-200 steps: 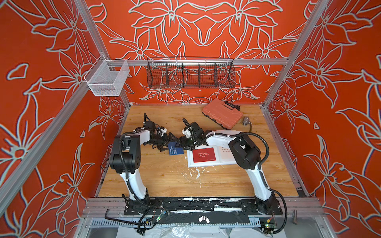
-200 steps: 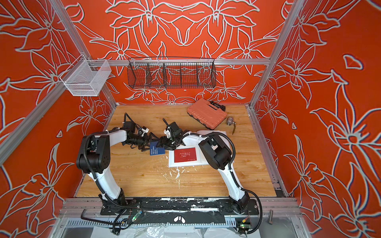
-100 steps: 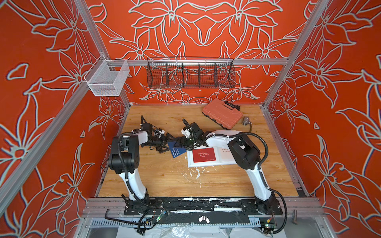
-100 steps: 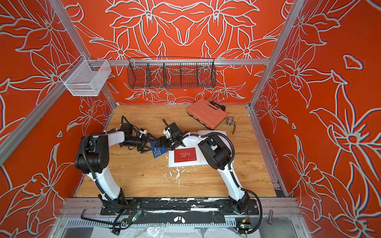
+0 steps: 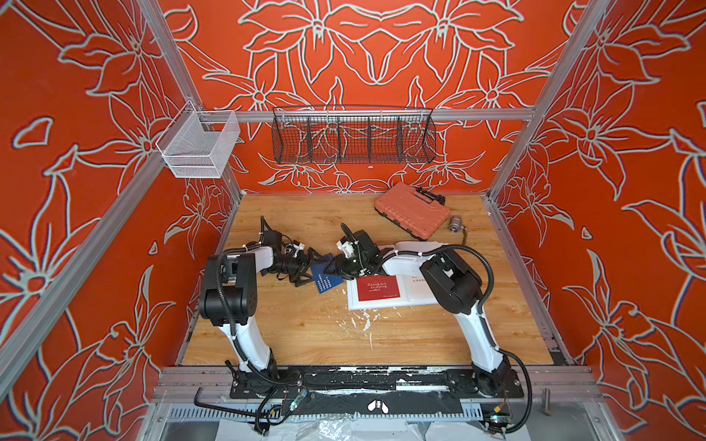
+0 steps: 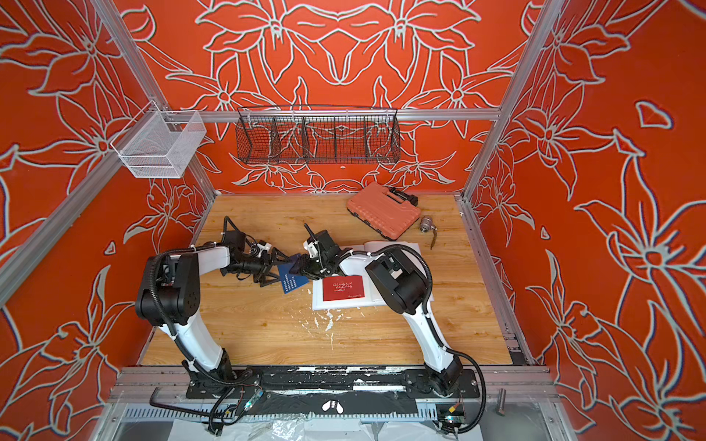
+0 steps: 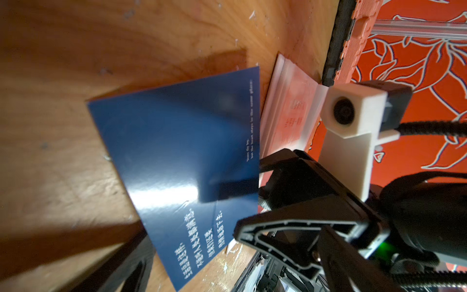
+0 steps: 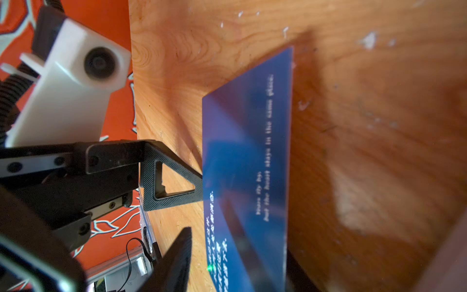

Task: Place the photos into the photo albums
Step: Pick up the photo at the center of the board.

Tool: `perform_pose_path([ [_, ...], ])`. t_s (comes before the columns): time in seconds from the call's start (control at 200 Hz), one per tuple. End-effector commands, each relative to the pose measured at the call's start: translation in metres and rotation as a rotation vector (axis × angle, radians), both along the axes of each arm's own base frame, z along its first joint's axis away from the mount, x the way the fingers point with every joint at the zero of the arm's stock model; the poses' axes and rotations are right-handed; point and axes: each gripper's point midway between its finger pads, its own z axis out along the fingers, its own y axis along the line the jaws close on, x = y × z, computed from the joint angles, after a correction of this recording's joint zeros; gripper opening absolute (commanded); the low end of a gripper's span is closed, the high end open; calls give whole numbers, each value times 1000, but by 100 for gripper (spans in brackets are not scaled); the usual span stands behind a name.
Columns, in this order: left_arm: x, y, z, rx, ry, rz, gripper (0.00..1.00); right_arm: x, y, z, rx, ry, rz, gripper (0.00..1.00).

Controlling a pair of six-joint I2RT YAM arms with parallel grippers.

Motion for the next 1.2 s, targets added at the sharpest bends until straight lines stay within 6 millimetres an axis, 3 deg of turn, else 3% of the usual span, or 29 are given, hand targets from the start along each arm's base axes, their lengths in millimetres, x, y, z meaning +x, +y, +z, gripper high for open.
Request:
perform_pose_path([
  [0.0,-2,7,-14,63,39,10,98,-21,-17,-44,-91,111,-17,42],
  [0.35,12,12,6,96,-23,31,99,-15,-13,-16,-14,81,-30,15],
  [0.48,16,15,21,109,-58,48,100,-9,-10,5,34,54,-40,8],
  [0.57,21,19,42,105,-101,85,100,-2,-9,27,73,21,-55,5],
  [0.676,30,22,82,100,-183,137,98,7,-13,57,103,-31,-86,4],
  [0.801,36,21,134,76,-276,203,97,23,-27,91,140,-102,-158,4],
  [0.886,35,14,159,63,-315,223,98,38,-40,112,175,-147,-223,4],
  [0.996,31,-1,177,15,-335,245,97,55,-56,134,243,-201,-306,4],
  [1.196,29,-25,188,-99,-337,294,97,80,-73,175,331,-300,-417,4],
])
